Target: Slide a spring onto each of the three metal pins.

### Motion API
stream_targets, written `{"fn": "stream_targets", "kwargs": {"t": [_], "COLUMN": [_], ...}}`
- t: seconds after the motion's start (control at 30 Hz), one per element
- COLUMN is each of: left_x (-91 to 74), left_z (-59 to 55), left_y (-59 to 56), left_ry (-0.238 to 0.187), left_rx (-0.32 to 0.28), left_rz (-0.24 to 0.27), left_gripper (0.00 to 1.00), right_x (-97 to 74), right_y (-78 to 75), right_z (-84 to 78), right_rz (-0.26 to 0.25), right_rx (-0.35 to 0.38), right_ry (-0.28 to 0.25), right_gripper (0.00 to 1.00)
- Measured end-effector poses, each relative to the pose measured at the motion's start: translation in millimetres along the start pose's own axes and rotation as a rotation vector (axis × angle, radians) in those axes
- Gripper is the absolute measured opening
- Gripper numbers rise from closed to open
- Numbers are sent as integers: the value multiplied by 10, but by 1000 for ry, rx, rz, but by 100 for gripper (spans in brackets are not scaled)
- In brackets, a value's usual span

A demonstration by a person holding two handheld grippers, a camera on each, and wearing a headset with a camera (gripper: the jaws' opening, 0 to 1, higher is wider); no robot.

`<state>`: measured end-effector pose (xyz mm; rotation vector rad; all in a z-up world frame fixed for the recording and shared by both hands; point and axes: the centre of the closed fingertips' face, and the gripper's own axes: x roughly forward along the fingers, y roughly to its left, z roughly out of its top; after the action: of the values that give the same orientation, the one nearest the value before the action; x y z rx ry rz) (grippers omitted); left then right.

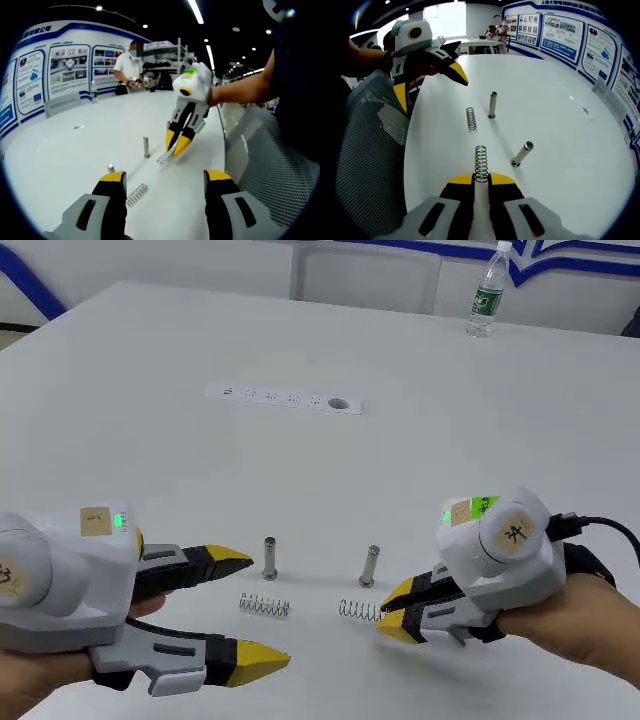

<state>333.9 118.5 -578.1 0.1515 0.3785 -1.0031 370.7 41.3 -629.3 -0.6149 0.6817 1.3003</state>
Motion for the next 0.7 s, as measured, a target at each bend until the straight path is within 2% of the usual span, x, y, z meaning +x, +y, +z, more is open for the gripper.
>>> {"fn": "stream_targets", "kwargs": {"t": [0.23,0.7], "left_x": [135,272], "left_z": [20,36], "left_y": [-57,-117], "left_ry": [19,36], "left_rx": [39,114], "left_rz": [-49,-103], "left_gripper": [57,39], "right_x": [-122,-178], "right_y": [102,339], "right_z": [207,395], "right_rz": [19,79], "right_rx": [-34,-98], "right_ry": [-17,3], "right_gripper": [11,11]}}
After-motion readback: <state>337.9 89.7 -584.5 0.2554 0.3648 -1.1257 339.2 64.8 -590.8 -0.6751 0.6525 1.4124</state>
